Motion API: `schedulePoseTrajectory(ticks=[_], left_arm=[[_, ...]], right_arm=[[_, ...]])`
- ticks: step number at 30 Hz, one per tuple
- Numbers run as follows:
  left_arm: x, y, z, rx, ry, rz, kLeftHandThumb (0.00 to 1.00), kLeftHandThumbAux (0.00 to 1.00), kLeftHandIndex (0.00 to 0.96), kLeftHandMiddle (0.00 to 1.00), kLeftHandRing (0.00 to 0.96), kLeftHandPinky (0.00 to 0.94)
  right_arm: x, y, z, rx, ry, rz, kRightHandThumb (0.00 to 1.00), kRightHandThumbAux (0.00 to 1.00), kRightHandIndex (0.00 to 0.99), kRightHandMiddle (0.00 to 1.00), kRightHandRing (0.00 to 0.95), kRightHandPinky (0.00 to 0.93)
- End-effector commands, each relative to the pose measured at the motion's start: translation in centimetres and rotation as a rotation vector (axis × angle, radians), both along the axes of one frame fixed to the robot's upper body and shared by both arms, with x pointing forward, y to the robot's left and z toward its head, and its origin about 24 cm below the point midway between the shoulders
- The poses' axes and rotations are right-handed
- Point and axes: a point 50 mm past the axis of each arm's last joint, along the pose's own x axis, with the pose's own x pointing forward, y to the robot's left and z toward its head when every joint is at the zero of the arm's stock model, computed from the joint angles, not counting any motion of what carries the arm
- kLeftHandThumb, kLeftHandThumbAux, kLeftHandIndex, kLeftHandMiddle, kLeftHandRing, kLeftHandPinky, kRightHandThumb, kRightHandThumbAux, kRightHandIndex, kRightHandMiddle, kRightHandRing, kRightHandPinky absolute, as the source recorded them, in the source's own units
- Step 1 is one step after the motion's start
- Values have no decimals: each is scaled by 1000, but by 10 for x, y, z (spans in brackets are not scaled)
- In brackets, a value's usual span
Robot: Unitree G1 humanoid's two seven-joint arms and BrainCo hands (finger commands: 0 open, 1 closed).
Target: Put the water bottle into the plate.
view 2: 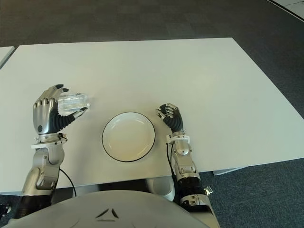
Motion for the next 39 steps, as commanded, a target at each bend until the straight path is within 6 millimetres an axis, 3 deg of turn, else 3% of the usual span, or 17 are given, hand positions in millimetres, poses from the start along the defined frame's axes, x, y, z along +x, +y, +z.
schedulePoseTrajectory(ticks=[1,4,13,25,39], left_arm=[[16,12,-3,104,36,41,675,440,31,31,38,54],[25,19,-8,137,82,68,651,353,8,8,10,14],[37,25,-32,198,227,102,643,249,0,0,0,0],[61,34,-57,249,423,128,662,227,0,0,0,0],[62,35,-87,266,600,85,595,207,0,0,0,0]], right_arm=[[-1,2,-2,-6,22,1,707,727,433,578,569,574],[-1,2,-3,-7,21,4,707,727,433,581,573,574],[-1,2,-2,5,15,0,707,727,434,578,568,567],[-1,0,-4,49,21,6,708,725,434,596,584,583],[-1,1,-5,57,5,-6,709,726,434,585,575,579]])
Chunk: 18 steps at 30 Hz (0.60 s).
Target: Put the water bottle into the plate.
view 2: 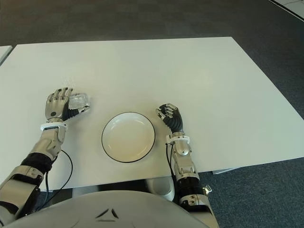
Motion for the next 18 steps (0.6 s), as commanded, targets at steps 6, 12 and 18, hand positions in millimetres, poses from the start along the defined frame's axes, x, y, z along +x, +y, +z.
schedulePoseTrajectory(ticks=[6,12,18], left_arm=[[-7,-3,-28,10,177,-37,581,203,0,0,0,0],[-9,-3,-36,8,215,-46,584,211,0,0,0,0],[-11,-2,-40,-7,229,-54,589,226,0,0,0,0]], right_arm=[[0,0,-3,20,0,-10,709,725,435,590,580,585],[0,0,-3,22,-6,-11,709,725,435,594,583,585],[0,-1,-2,19,-16,-12,710,725,435,595,583,586]])
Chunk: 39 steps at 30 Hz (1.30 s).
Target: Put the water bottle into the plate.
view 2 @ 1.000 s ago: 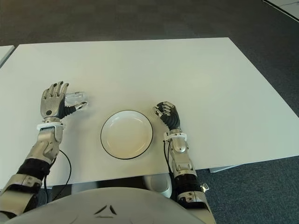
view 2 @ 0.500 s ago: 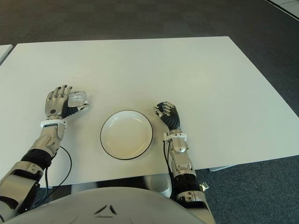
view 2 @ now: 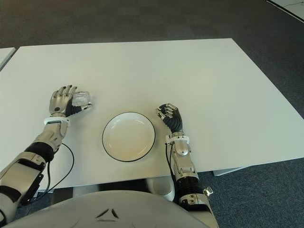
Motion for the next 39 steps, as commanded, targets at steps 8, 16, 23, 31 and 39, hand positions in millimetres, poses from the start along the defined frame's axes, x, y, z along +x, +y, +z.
schedulePoseTrajectory(ticks=[8,16,23,31,39], left_arm=[[-27,1,-32,-34,158,3,610,261,0,0,0,0],[-27,3,-33,-71,148,20,649,307,0,0,0,37],[-18,1,-22,-136,123,46,742,377,176,165,170,256],[-19,-1,-23,-167,126,98,826,645,393,518,663,692],[-21,-3,-22,-179,126,84,848,666,397,535,794,823]], right_arm=[[1,-1,-1,11,-6,-9,710,725,435,594,584,589],[2,-1,-1,12,-1,-9,710,725,436,596,585,590],[1,-1,-1,10,-3,-15,709,725,435,580,571,566],[1,-1,-1,2,0,-22,708,725,435,568,559,558],[1,-1,0,21,-3,-21,708,725,435,569,562,567]])
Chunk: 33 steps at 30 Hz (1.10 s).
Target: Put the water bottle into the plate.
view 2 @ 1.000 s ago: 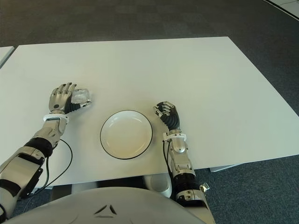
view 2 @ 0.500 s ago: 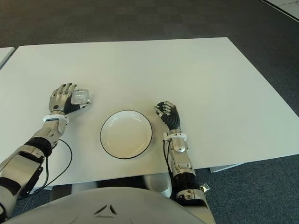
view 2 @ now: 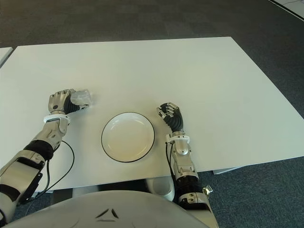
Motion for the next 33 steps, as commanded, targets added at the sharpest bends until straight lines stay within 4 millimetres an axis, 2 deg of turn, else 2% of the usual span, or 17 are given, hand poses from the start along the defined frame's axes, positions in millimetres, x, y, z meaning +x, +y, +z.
schedulePoseTrajectory(ticks=[1,10,33], left_arm=[[-24,-4,-28,-39,150,-6,848,667,397,536,805,827],[-26,-5,-28,-76,143,-25,850,669,394,541,841,830],[-27,-6,-25,-130,117,-36,850,670,393,538,845,799]], right_arm=[[-1,0,-1,19,10,-1,709,725,435,571,564,571],[-1,-1,-2,19,12,2,709,725,435,579,575,581],[0,-4,-3,-9,34,-8,708,726,433,587,583,587]])
